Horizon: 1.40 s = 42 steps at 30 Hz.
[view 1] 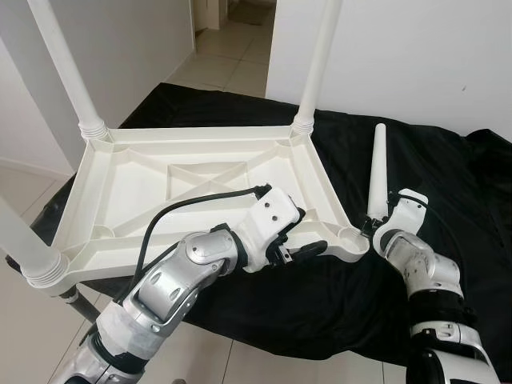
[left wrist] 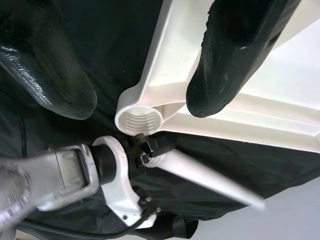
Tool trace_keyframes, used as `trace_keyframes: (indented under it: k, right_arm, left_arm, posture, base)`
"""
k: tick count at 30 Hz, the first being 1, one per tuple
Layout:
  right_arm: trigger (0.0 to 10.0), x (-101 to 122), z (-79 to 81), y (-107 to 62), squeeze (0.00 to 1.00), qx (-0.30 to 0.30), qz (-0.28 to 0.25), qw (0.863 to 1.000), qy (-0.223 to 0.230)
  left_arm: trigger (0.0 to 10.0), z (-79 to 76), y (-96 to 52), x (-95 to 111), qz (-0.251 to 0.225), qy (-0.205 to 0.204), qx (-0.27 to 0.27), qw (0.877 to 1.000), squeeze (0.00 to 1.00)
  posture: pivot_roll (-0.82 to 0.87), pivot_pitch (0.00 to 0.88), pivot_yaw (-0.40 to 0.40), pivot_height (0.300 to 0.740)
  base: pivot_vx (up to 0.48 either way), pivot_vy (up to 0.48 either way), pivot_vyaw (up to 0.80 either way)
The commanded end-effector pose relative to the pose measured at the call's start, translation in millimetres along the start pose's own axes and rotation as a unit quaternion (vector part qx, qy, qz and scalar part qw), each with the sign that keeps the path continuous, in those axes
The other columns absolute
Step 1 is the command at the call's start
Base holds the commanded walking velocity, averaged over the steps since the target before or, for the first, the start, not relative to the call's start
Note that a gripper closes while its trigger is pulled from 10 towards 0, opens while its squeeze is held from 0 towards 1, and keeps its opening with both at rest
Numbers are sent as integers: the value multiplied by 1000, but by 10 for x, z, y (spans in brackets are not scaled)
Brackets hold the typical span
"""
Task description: Building children table
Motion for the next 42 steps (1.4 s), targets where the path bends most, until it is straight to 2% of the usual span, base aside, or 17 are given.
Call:
trace_keyframes:
  k: [1,6,7,8,9,10,11,12,14,15,17,19,25,28,32,38,42]
  right_arm:
    - [10000,123,39,-18,0,8,-41,999,-7]
    - [10000,208,65,-50,0,8,-78,997,18]
    - [10000,262,77,-67,0,5,-98,995,26]
    - [10000,262,77,-67,0,5,-98,995,26]
    - [10000,353,81,-93,0,0,-128,992,23]
    - [10000,353,81,-93,0,0,-128,992,23]
    - [10000,484,93,-130,0,-1,-168,986,19]
    - [10000,595,114,-169,0,3,-203,979,12]
    - [10000,595,114,-169,0,3,-203,979,12]
    - [10000,688,145,-204,0,10,-231,973,5]
    - [10000,780,218,-251,0,41,-257,965,15]
    - [10000,933,342,-350,0,83,-309,947,11]
    - [10000,1128,514,-516,0,137,-376,916,-3]
    - [10000,1176,550,-557,0,151,-391,908,-5]
    - [10000,1324,621,-687,0,181,-435,882,-11]
    - [10000,1400,651,-760,0,196,-462,864,-28]
    - [10000,1417,745,-841,0,245,-471,845,-61]
  left_arm:
    - [10000,-5,-4,45,-3,11,-27,1000,0]
    - [10000,18,-15,47,-3,10,-27,1000,0]
    - [10000,56,-25,62,-6,7,-23,1000,259]
    - [10000,56,-25,62,-6,7,-23,1000,259]
    - [10000,97,-40,95,-14,3,-21,1000,941]
    - [10000,97,-40,95,-14,3,-21,1000,941]
    - [10000,164,-47,142,-21,-2,-10,1000,1000]
    - [10000,215,-50,188,-29,-5,-2,1000,882]
    - [10000,215,-50,188,-29,-5,-2,1000,882]
    - [10000,251,-52,242,-39,-15,0,999,0]
    - [10000,317,-47,335,-57,-33,8,998,0]
    - [10000,434,-44,506,-89,-65,14,994,0]
    - [10000,564,-84,766,-140,-80,14,987,0]
    - [10000,594,-99,816,-147,-85,13,985,0]
    - [10000,725,-161,959,-166,-83,19,982,0]
    - [10000,816,-235,1092,-186,-97,11,978,0]
    - [10000,888,-343,1250,-232,-140,-19,962,0]
  posture:
    - [-24,0,-74,740]
    - [-24,0,-73,740]
    - [-25,0,-74,740]
    - [-25,0,-74,740]
    - [-25,0,-74,740]
    - [-25,0,-74,740]
    - [-29,0,-75,740]
    - [-28,0,-76,740]
    - [-28,0,-76,740]
    - [-28,0,-77,740]
    - [-24,0,-80,740]
    - [-21,0,-84,740]
    - [-19,0,-85,740]
    - [-17,0,-87,740]
    - [-12,0,-92,740]
    - [-5,0,-94,740]
    - [0,0,-93,740]
  base:
    - [0,0,0]
    - [0,0,0]
    - [0,0,0]
    - [0,0,0]
    - [0,0,0]
    - [0,0,0]
    - [0,0,0]
    - [0,0,0]
    - [0,0,0]
    - [0,0,0]
    - [0,0,0]
    - [0,0,0]
    - [0,0,0]
    - [0,0,0]
    - [0,0,0]
    - [0,0,0]
    - [0,0,0]
Point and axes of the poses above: a point about 5 cm out from each wrist's last joint towards the gripper, its own y axis pointing out of the wrist towards the gripper, its own x axis along the axis of the wrist's last joint, z = x × y, the point moved 2 cm from there along y, pointing out of the wrist towards the gripper, and after that the axes turned 4 degrees about -y, right-handed, at the moved point
